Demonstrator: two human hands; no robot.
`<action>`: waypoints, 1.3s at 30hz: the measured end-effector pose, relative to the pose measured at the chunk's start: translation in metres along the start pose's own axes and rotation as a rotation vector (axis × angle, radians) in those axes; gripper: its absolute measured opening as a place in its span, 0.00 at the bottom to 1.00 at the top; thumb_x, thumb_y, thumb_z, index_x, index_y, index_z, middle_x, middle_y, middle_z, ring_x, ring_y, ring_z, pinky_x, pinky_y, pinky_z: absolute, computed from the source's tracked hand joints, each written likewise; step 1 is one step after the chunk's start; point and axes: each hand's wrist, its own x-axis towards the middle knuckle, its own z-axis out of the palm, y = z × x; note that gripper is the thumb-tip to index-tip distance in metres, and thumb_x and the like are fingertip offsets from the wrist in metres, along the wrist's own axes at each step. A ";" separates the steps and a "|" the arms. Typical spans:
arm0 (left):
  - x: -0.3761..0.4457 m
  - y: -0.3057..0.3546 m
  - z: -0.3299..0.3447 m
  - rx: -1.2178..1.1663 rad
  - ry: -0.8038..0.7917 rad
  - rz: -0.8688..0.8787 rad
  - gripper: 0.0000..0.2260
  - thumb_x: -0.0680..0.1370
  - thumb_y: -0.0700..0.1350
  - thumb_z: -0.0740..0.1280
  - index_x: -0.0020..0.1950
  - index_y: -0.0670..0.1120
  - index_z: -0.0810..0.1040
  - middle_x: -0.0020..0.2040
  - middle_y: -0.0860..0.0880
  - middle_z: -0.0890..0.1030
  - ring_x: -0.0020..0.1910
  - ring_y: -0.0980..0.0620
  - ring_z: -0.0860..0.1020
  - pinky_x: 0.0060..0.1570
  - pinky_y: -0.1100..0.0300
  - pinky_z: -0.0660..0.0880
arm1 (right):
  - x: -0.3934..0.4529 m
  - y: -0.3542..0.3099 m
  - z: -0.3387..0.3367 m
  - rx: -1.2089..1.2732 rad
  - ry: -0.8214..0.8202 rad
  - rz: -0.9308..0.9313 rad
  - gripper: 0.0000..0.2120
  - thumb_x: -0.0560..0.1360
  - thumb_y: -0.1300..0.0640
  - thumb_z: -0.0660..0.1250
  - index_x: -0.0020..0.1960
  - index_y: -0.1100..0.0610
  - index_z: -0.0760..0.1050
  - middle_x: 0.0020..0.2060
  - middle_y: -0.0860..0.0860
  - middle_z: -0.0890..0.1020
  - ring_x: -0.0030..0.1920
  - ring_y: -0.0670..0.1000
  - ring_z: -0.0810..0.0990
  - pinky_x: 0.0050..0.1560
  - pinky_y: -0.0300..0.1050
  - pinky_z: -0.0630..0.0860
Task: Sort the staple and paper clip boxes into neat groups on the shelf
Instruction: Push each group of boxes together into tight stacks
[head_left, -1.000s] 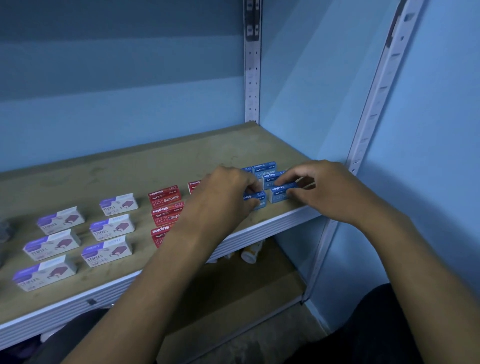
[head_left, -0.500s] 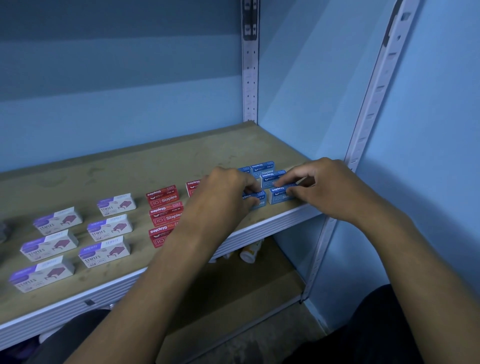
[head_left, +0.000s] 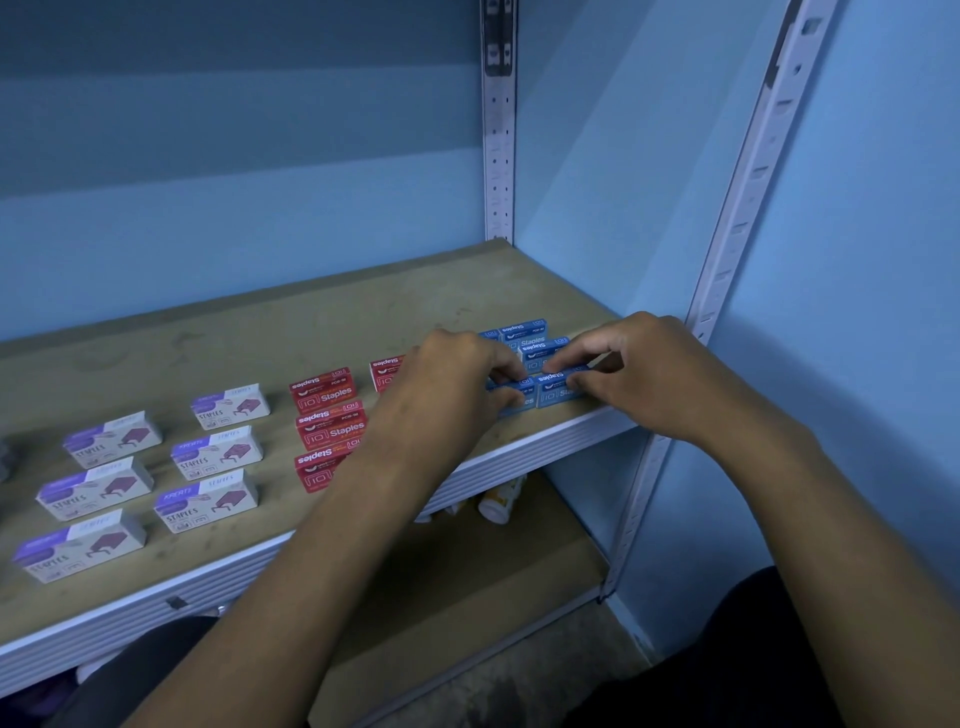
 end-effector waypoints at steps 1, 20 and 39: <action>0.000 0.000 0.000 -0.004 -0.001 0.002 0.11 0.74 0.49 0.74 0.56 0.55 0.84 0.51 0.56 0.85 0.45 0.58 0.80 0.49 0.63 0.75 | 0.000 0.000 0.000 0.000 0.002 -0.001 0.11 0.76 0.55 0.73 0.53 0.40 0.85 0.43 0.37 0.79 0.43 0.38 0.79 0.41 0.28 0.69; 0.000 0.001 -0.004 -0.002 0.143 0.031 0.15 0.73 0.59 0.72 0.54 0.53 0.85 0.48 0.56 0.85 0.45 0.59 0.80 0.48 0.59 0.79 | 0.001 0.008 -0.003 0.093 0.106 -0.018 0.11 0.73 0.52 0.75 0.54 0.41 0.85 0.48 0.41 0.84 0.45 0.39 0.82 0.46 0.31 0.75; 0.022 -0.021 0.003 0.039 0.071 -0.072 0.12 0.73 0.45 0.75 0.56 0.53 0.85 0.52 0.54 0.85 0.46 0.58 0.79 0.47 0.67 0.71 | 0.036 0.005 0.012 0.042 0.085 0.011 0.09 0.77 0.56 0.71 0.51 0.43 0.86 0.42 0.39 0.82 0.42 0.35 0.78 0.37 0.23 0.66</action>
